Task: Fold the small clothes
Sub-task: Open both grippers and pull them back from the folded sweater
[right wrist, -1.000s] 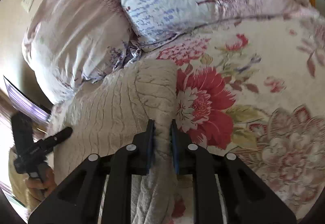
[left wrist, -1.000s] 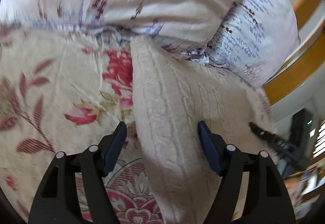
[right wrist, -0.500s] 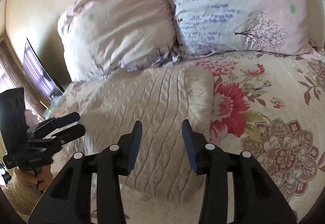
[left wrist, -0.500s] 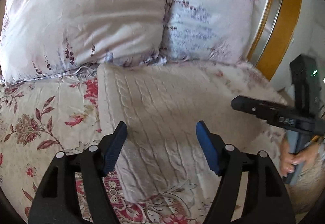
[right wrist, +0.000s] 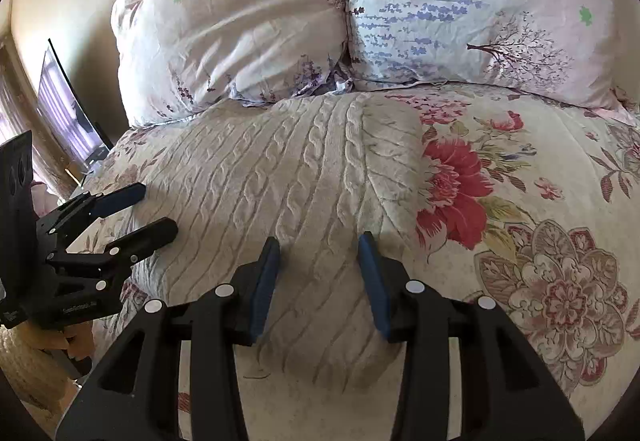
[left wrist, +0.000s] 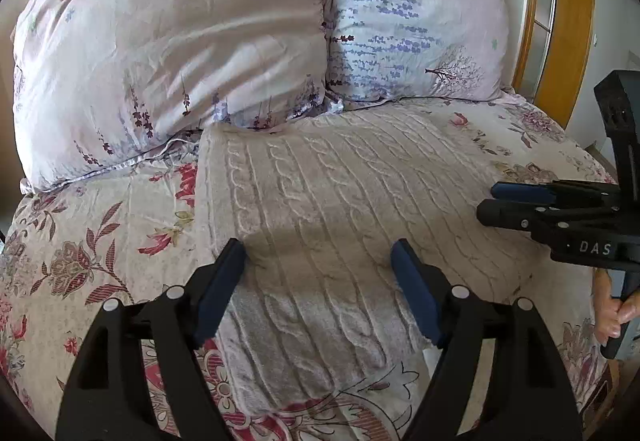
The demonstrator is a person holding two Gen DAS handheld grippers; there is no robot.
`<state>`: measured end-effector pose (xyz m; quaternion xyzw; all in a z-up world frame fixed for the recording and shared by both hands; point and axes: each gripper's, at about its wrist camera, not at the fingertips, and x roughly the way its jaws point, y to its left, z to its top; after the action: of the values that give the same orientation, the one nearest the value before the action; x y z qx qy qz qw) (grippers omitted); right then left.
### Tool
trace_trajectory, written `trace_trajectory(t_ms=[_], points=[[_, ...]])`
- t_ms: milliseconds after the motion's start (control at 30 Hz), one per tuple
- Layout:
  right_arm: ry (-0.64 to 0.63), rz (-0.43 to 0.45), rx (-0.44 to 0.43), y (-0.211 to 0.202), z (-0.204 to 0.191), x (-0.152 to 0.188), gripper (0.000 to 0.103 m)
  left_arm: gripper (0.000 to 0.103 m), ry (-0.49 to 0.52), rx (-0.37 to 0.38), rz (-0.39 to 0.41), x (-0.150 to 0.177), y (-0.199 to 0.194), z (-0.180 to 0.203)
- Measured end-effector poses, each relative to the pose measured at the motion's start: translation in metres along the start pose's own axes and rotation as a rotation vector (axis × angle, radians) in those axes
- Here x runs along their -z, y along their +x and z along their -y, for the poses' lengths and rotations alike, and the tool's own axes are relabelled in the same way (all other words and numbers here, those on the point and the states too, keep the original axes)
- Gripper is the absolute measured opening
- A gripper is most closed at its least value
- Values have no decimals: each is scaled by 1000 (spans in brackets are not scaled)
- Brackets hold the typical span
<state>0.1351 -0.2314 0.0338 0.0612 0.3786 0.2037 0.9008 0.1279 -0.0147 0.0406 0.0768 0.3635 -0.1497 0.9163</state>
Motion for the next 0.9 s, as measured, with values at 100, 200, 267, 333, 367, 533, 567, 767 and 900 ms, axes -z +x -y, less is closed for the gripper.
trace_trajectory(t_ms=[100, 200, 267, 333, 367, 533, 567, 767, 900], points=[[34, 9, 10, -11, 1, 0, 43, 76, -13, 0, 17, 3, -10, -3], [95, 51, 19, -33, 8, 5, 60, 83, -89, -1, 42, 9, -31, -18], [100, 79, 71, -45, 8, 9, 77, 92, -130, -32, 54, 15, -42, -28], [82, 103, 107, -55, 4, 16, 80, 97, -163, -85, 66, 24, -52, -36], [76, 103, 116, -58, 2, 18, 81, 99, -174, -108, 65, 28, -57, -39], [80, 122, 191, -64, -16, 32, 102, 101, -167, -192, 30, 45, -67, -35], [72, 123, 205, -65, -21, 35, 102, 101, -168, -199, 20, 48, -68, -33], [49, 90, 220, -56, -36, 46, 102, 101, -191, -200, -70, 63, -59, -23], [36, 43, 224, -41, -44, 55, 102, 101, -189, -213, -90, 67, -55, -16]])
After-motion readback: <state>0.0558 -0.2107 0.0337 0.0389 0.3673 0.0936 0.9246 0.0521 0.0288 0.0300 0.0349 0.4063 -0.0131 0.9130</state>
